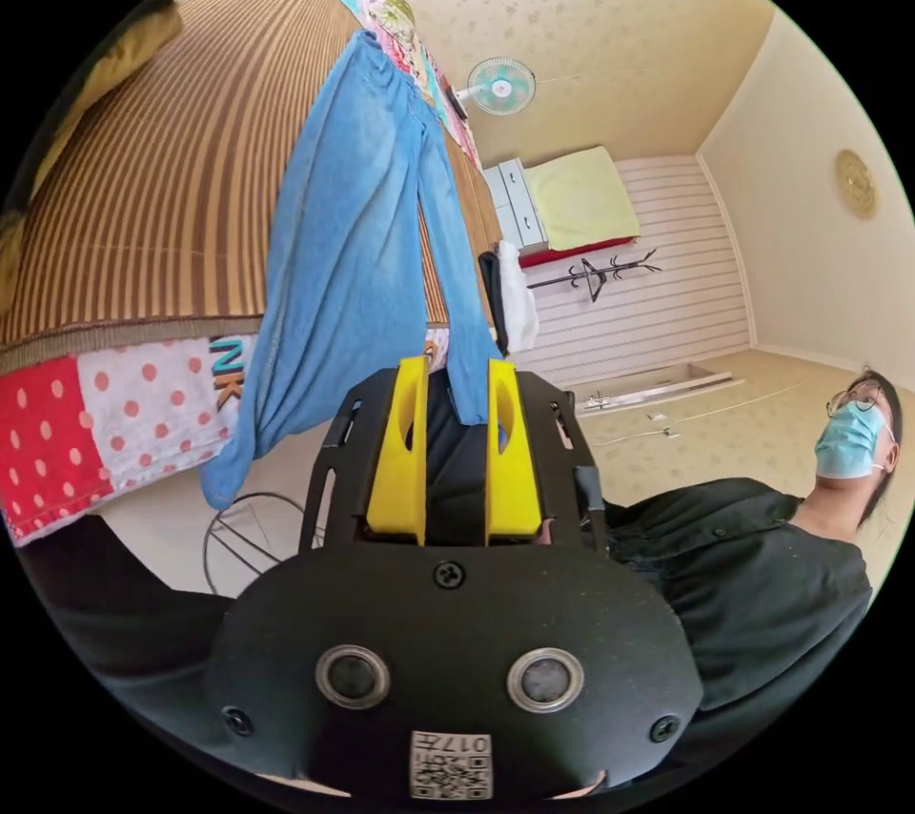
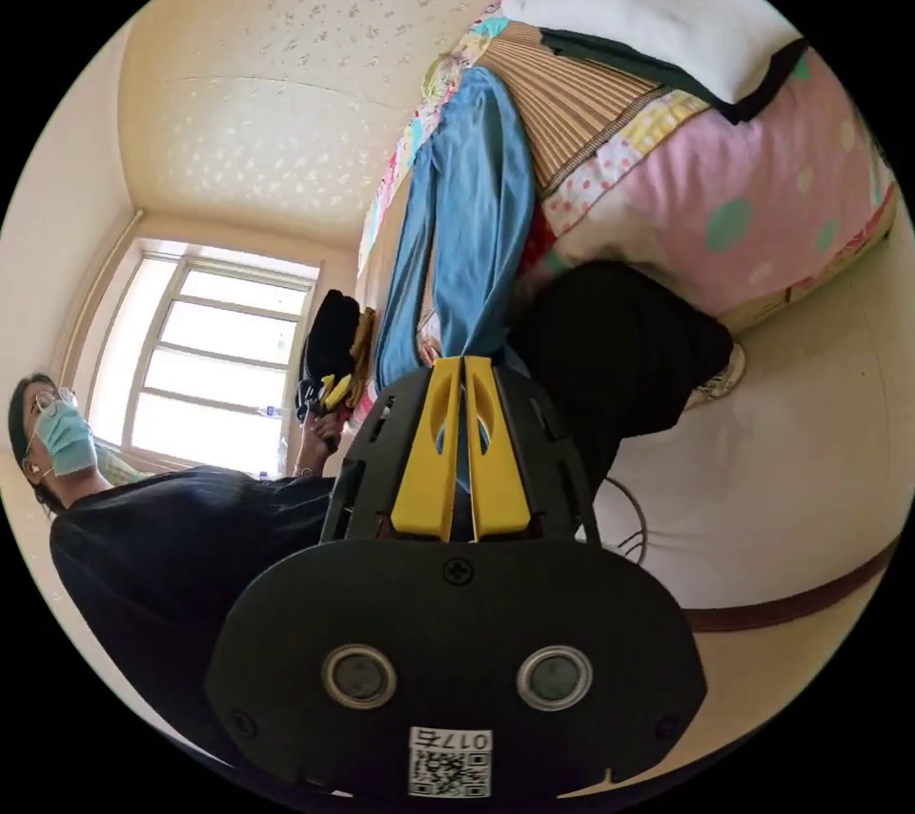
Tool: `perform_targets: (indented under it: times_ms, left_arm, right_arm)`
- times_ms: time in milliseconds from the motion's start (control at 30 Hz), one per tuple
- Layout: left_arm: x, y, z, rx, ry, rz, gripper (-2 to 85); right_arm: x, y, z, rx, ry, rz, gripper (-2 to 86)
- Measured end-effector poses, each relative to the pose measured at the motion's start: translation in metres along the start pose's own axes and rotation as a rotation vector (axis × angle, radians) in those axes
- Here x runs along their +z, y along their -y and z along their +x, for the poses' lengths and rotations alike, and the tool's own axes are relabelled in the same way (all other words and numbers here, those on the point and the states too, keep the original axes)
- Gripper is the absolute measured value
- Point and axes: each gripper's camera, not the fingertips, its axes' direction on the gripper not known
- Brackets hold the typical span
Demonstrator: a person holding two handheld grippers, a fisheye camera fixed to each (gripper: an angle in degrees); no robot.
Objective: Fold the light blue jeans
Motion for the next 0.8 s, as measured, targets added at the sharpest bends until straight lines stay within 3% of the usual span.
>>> perform_targets:
  times_ms: [200,333,433,567,700,800]
  left_arm:
    - [0.12,0.038,0.073,0.152,-0.118,-0.173,12.2]
    - [0.186,0.056,0.067,0.135,-0.047,-0.26,15.5]
    - [0.239,0.05,0.025,0.048,-0.081,-0.345,15.0]
    - [0.288,0.011,-0.023,0.012,-0.227,-0.365,6.6]
    - [0.31,-0.029,-0.025,0.089,-0.122,-0.335,0.7]
    - [0.329,-0.052,-0.017,0.16,-0.001,-0.316,0.1]
  right_arm:
    - [0.061,0.037,-0.075,-0.282,0.178,-0.128,0.6]
    - [0.105,0.051,-0.095,-0.361,0.181,-0.256,0.8]
    - [0.119,0.054,-0.086,-0.326,0.253,-0.26,1.1]
    - [0.108,0.048,-0.061,-0.262,0.335,-0.252,1.7]
    - [0.082,0.039,-0.038,-0.2,0.296,-0.283,3.8]
    - [0.054,0.041,-0.022,-0.104,0.246,-0.188,7.1]
